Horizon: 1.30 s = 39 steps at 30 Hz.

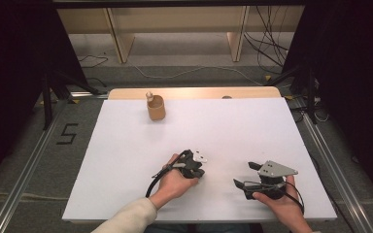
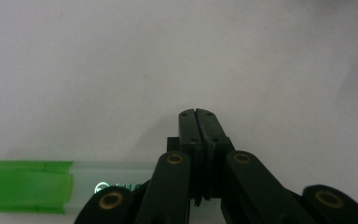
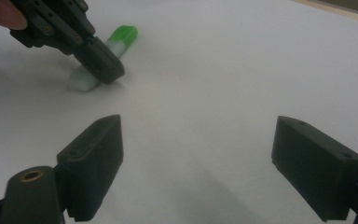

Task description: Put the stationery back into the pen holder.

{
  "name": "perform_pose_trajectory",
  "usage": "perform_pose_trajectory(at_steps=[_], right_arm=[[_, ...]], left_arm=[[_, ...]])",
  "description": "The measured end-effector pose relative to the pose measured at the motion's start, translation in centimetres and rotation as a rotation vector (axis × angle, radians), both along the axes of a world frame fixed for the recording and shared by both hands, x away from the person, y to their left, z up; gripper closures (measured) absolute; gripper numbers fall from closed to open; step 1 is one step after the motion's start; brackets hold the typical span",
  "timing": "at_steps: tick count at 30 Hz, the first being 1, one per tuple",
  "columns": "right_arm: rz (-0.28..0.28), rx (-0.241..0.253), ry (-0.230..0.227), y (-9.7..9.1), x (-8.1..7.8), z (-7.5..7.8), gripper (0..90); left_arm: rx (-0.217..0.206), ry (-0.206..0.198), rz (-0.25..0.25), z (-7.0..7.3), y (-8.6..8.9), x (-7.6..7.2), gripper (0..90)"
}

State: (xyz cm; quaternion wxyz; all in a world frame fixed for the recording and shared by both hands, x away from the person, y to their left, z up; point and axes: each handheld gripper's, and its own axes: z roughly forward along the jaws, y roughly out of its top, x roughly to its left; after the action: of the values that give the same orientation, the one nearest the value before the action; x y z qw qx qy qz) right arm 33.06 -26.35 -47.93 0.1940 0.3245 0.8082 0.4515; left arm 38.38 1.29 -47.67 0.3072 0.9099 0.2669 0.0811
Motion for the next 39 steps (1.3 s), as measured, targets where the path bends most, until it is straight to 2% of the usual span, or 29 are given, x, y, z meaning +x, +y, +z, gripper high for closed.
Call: perform_pose_trajectory(at_steps=[3,10,12,13,16,21,26,29,37,39], right_arm=[[0.0,-0.003,-0.001,0.0,0.0,0.0,17.4],[0.0,0.0,-0.001,0.0,0.0,0.0,17.4],[0.001,0.0,-0.001,0.0,-0.1,0.0,17.4],[0.001,0.0,-0.001,0.0,-0.1,0.0,17.4],[0.004,-0.001,-0.004,0.0,0.0,0.0,17.4],[0.007,-0.005,-0.005,0.1,0.0,0.0,17.4],[0.006,-0.003,-0.005,0.2,0.0,0.0,17.4],[0.006,-0.003,0.001,0.1,0.0,0.0,17.4],[0.008,-0.002,-0.005,0.1,0.0,0.0,17.4],[0.009,-0.003,-0.003,0.1,0.0,0.0,17.4]], left_arm=[[0.0,0.011,0.002,0.1,0.3,-0.4,89.8],[0.03,0.026,-0.001,0.4,2.0,-1.5,89.8],[0.034,0.027,0.019,0.7,3.4,-1.9,89.8],[0.034,0.027,0.019,0.7,3.4,-1.9,89.8],[0.018,0.027,0.055,0.9,5.2,-2.4,89.8],[0.017,0.02,0.085,1.0,6.4,-2.6,89.8],[0.045,0.01,0.094,1.1,6.6,-2.7,89.8],[0.076,0.004,0.102,1.2,6.7,-2.6,89.8],[0.101,-0.011,0.137,1.5,7.8,-2.3,89.7],[0.134,-0.039,0.154,1.7,8.3,-2.1,89.6]])
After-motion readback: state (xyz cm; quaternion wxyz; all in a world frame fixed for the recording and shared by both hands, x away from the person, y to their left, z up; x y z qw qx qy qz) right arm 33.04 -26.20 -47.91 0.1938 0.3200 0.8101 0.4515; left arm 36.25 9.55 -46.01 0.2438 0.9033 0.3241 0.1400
